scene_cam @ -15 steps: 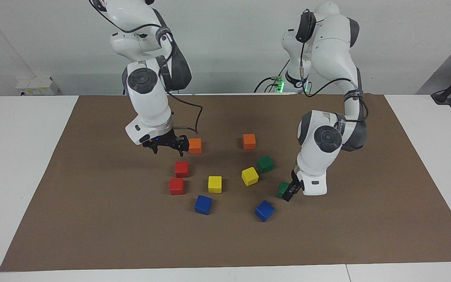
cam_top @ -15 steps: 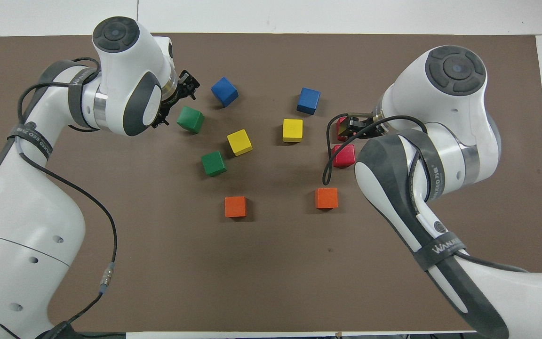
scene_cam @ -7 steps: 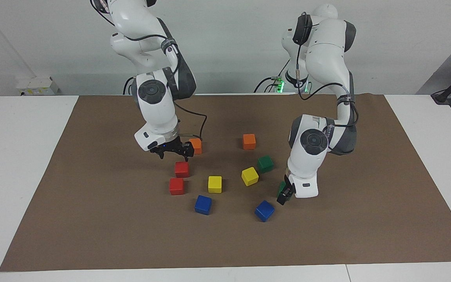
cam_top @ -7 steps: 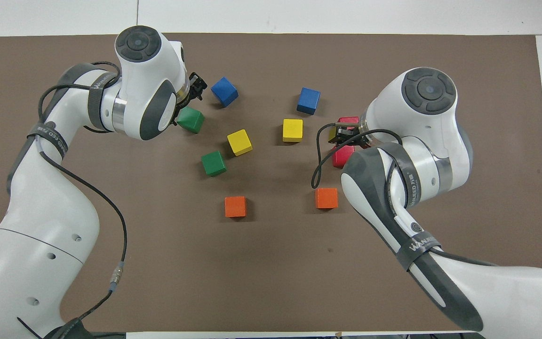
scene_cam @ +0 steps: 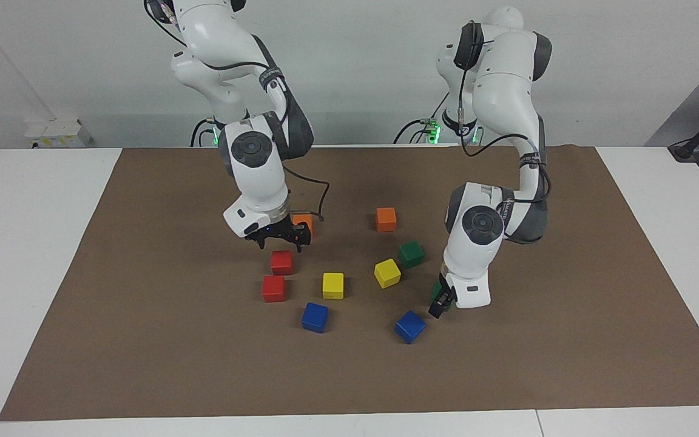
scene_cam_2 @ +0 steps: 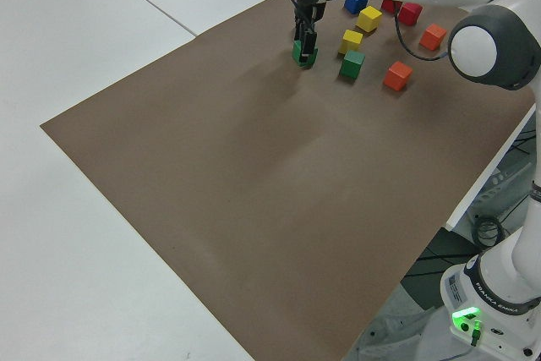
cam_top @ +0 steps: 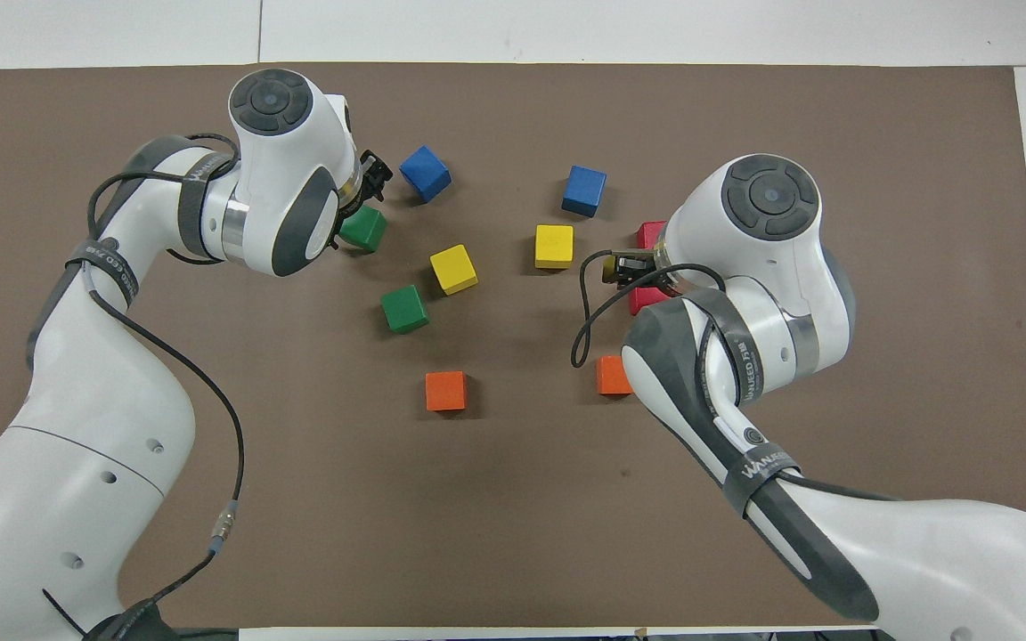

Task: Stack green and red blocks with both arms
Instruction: 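Grasp the green cube with the left gripper while the right gripper grasps the red cube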

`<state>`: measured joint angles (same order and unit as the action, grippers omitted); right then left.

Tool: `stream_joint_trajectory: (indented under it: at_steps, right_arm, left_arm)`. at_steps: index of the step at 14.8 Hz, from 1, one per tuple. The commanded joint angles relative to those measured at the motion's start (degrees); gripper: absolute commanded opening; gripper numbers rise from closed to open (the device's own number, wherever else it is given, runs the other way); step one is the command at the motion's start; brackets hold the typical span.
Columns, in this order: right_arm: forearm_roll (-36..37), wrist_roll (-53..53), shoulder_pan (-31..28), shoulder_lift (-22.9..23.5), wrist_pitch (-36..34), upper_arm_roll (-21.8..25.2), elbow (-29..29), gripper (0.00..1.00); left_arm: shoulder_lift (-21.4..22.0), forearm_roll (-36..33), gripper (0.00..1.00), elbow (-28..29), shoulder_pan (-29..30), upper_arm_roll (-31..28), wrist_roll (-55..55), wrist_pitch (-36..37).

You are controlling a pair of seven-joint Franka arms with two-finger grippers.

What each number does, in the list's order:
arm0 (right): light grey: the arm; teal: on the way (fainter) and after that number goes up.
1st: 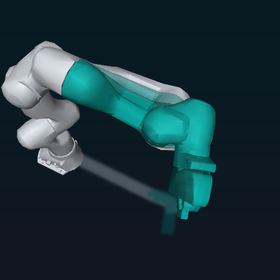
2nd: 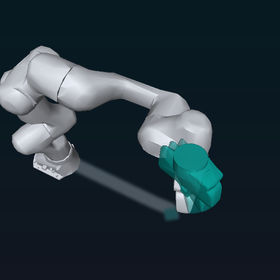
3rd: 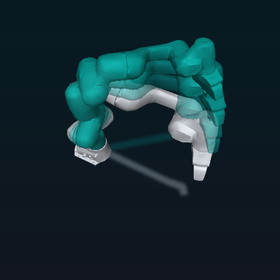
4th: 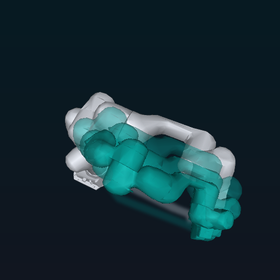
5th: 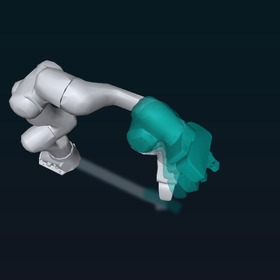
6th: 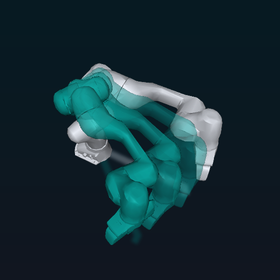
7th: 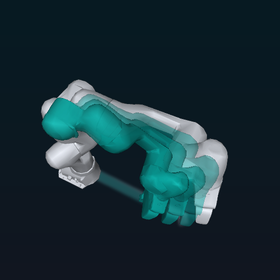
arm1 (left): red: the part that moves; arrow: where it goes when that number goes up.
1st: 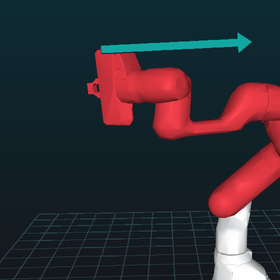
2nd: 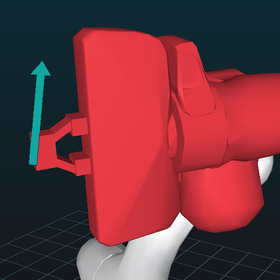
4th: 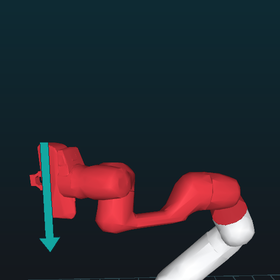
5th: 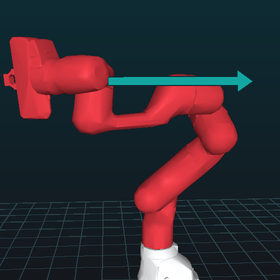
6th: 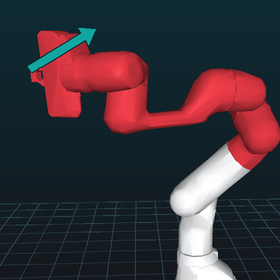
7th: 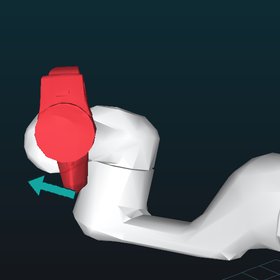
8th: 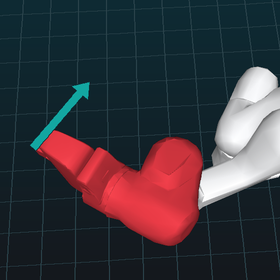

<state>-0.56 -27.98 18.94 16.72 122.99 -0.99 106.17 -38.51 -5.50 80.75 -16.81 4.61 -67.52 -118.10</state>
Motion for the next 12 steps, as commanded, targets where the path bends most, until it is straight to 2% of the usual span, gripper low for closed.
stream_joint_trajectory:
  at_steps: [1, 8, 10, 11, 12]
  right_arm:
    - [-0.67, -0.41, -0.31, -0.46, 4.44, -0.16, 4.04, 1.00]
    - [-0.67, 2.58, -0.75, -0.72, 7.52, -0.16, 7.12, 1.00]
    - [-0.67, 3.19, -0.75, -0.90, 7.79, -0.16, 7.39, 1.00]
    - [-0.59, 4.15, -0.84, -0.90, 7.79, -0.07, 7.39, 1.00]
    - [-0.67, 4.69, -1.01, -0.81, 7.79, -0.16, 7.39, 1.00]
  left_arm:
    - [1.86, -1.27, 1.00, 3.18, -0.77, -0.74, -1.56, -2.13]
    - [2.04, -1.27, 1.00, 4.06, -0.85, -0.74, -3.31, -3.19]
    - [2.04, -1.35, 0.62, 4.06, -1.12, -0.74, -3.67, -3.28]
    - [2.04, -1.35, 0.51, 4.06, -1.21, -0.74, -3.67, -3.28]
    - [2.04, -1.35, 0.46, 4.06, -1.21, -0.74, -3.67, -3.28]
